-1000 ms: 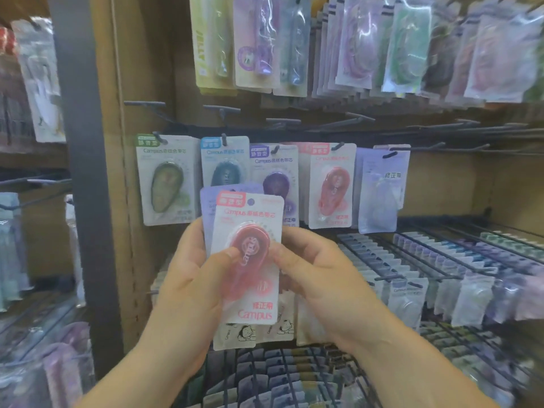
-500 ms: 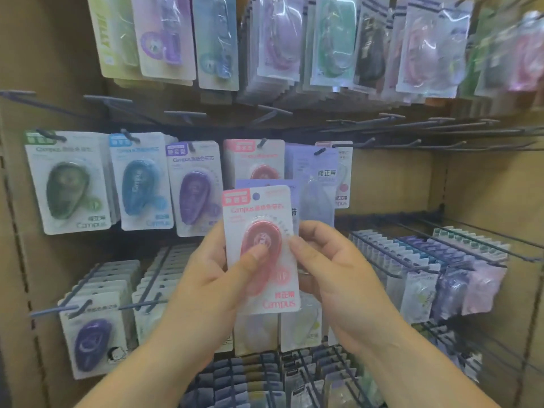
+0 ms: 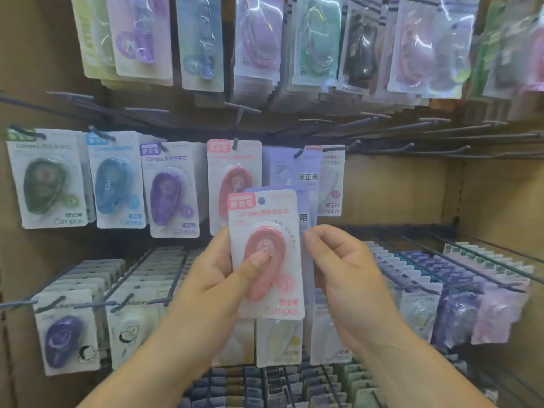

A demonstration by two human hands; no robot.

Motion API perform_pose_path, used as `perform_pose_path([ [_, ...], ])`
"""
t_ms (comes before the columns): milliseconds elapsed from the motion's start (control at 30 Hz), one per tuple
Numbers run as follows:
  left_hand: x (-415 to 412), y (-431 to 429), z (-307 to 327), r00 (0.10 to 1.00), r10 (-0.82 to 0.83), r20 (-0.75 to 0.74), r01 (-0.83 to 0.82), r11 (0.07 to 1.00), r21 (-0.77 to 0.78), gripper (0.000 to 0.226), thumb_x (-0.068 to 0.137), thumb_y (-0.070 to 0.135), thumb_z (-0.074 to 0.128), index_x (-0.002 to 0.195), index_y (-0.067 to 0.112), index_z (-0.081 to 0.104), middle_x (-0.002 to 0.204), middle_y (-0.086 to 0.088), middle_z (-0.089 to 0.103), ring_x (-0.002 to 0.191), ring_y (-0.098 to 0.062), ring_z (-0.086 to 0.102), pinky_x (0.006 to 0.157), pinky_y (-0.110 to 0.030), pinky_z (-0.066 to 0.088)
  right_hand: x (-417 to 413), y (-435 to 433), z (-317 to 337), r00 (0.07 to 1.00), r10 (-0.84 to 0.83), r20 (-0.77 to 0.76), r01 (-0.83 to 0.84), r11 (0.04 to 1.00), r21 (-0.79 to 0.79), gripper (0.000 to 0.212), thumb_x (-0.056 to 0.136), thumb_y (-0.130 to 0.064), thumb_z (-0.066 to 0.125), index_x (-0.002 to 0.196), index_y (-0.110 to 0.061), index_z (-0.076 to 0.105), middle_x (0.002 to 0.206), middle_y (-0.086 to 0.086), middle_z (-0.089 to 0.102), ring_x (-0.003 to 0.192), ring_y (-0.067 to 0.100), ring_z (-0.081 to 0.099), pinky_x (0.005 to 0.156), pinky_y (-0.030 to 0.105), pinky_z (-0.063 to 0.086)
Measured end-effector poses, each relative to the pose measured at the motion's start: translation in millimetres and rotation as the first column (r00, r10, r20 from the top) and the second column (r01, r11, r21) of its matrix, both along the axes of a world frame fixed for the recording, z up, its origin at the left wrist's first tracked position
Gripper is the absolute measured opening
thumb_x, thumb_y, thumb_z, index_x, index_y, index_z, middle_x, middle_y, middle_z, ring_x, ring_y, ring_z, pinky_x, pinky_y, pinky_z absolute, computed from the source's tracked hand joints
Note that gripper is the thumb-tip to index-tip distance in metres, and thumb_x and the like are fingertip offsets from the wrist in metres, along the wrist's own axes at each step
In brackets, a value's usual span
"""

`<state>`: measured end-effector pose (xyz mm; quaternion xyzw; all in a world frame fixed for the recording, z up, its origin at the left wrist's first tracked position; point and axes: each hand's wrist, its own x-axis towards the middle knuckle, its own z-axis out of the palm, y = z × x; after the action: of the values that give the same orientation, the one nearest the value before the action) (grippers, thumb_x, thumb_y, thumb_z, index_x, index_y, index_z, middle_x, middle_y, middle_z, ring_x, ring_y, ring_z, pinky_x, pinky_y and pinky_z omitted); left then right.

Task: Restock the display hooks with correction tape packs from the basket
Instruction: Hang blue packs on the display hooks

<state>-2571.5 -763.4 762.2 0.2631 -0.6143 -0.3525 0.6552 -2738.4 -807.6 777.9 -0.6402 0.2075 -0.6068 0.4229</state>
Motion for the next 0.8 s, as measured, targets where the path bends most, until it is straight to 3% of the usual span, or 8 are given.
perform_pose_path([
  [67,-2.3,1.1,2.8,0.999,0.040,-0.006,-0.040,0.999,0.006,0.029,0.093,0.028,0.074,0.120,0.040,0.074,0.121,0.000,0.078,0.109,-0.019,0.075,0.082,-0.038,0.065,-0.9,-7.3,-0.9,0.996,-0.088,0.004,0.088,0.994,-0.065,0.029,0.106,-0.023,0.054,0.088,-0.005,0.067,0.089,0.021,0.071,0.078,0.031,0.064,0.068,0.049,0.054],
  [200,-0.7,3.1,16.7,0.961,0.215,-0.171,-0.222,0.975,-0.023,0.036,0.089,0.035,0.070,0.124,0.028,0.068,0.111,0.002,0.079,0.092,-0.020,0.079,0.054,-0.040,0.063,-9.8,-22.7,12.9,0.942,-0.328,0.072,0.335,0.929,-0.156,0.035,0.109,-0.022,0.045,0.076,-0.015,0.050,0.066,-0.014,0.051,0.062,0.005,0.044,0.058,0.020,0.038],
  [300,7.2,1.2,30.1,0.946,0.311,-0.087,-0.312,0.950,0.001,0.045,0.084,0.047,0.065,0.125,0.031,0.065,0.106,0.001,0.077,0.078,-0.022,0.076,0.042,-0.035,0.055,-15.3,-36.2,26.4,0.915,-0.402,0.019,0.398,0.896,-0.199,0.030,0.110,-0.027,0.044,0.085,-0.014,0.054,0.070,-0.014,0.058,0.062,0.002,0.051,0.055,0.015,0.040],
  [400,14.7,-2.7,42.8,0.925,0.379,-0.001,-0.379,0.925,-0.005,0.041,0.079,0.053,0.068,0.114,0.032,0.069,0.097,0.001,0.078,0.067,-0.021,0.073,0.039,-0.033,0.050,-14.7,-45.4,34.6,0.907,-0.418,-0.051,0.402,0.895,-0.193,0.029,0.110,-0.032,0.043,0.095,-0.013,0.059,0.081,-0.014,0.064,0.071,0.001,0.058,0.058,0.017,0.046],
  [533,20.4,-8.3,57.4,0.899,0.434,0.054,-0.434,0.901,-0.007,0.028,0.090,0.051,0.068,0.112,0.034,0.072,0.098,0.001,0.080,0.072,-0.018,0.072,0.041,-0.032,0.049,-12.9,-48.7,39.4,0.926,-0.374,-0.054,0.364,0.921,-0.137,0.026,0.109,-0.034,0.044,0.098,-0.019,0.062,0.095,-0.007,0.071,0.085,0.008,0.070,0.068,0.028,0.056],
  [800,23.9,-23.9,68.7,0.888,0.447,0.112,-0.451,0.893,0.012,0.022,0.102,0.047,0.063,0.119,0.035,0.069,0.105,0.006,0.079,0.080,-0.014,0.076,0.041,-0.027,0.044,-8.1,-46.4,41.4,0.930,-0.366,-0.038,0.358,0.924,-0.134,0.028,0.110,-0.032,0.044,0.097,-0.017,0.063,0.094,-0.006,0.072,0.083,0.004,0.069,0.065,0.022,0.055],
])
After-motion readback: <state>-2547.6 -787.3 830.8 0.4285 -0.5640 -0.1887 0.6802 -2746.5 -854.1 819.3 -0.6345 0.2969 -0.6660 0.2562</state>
